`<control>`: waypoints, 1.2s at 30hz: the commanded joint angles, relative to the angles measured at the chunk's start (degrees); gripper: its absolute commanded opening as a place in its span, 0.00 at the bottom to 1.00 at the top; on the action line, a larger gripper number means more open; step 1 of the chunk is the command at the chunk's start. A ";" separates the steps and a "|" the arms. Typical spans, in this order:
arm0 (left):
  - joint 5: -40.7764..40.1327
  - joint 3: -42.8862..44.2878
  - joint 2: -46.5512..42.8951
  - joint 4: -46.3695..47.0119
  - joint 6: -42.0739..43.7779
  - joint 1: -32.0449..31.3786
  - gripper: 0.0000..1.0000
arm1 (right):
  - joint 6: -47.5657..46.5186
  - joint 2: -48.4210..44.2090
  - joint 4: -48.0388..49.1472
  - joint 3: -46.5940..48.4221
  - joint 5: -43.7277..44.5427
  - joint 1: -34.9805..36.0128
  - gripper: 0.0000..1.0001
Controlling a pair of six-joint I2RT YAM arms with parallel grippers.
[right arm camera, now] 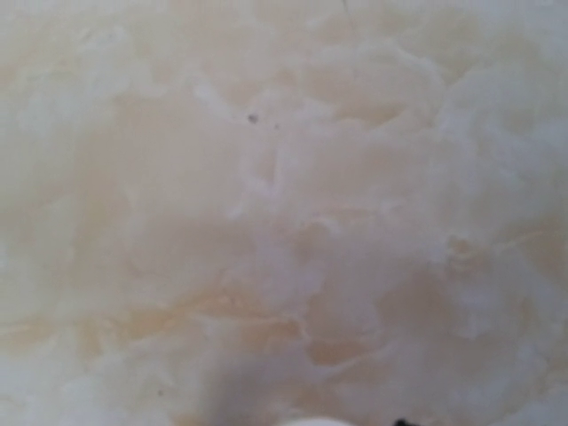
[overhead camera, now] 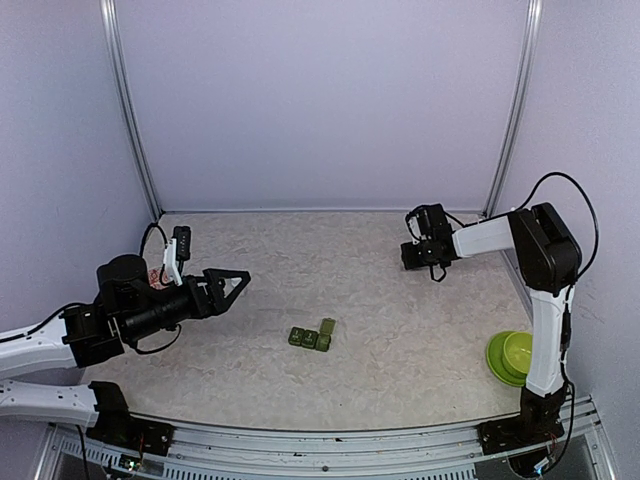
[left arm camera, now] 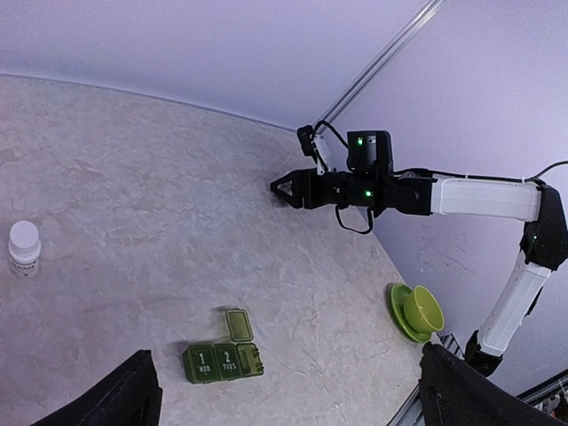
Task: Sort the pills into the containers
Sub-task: Pick up the pill bottle from the corner of the board.
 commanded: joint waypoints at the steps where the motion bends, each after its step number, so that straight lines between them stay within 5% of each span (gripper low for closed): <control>1: -0.30 -1.12 -0.96 1.06 -0.16 0.07 0.99 | -0.83 0.34 2.60 -0.39 -0.41 -0.72 0.47; 8: -0.08 -1.06 -0.30 1.52 -0.59 0.07 0.99 | -1.88 0.50 3.12 -1.14 -0.67 -0.72 0.30; 16: -0.38 -1.09 -0.12 1.34 -0.29 -0.02 0.99 | -3.06 -6.67 3.51 -6.78 -1.47 0.78 0.23; 24: -3.25 -1.86 -1.74 2.11 1.27 -0.07 0.99 | -2.17 -22.02 2.72 -19.79 -0.52 9.75 0.22; 31: 6.36 -14.34 -9.62 18.70 -3.63 6.56 0.99 | 1.61 -34.03 4.25 -32.21 3.12 21.04 0.24; 36: 3.65 -9.25 -4.78 9.39 1.89 6.19 0.99 | 4.52 -37.94 3.90 -35.50 6.33 27.60 0.25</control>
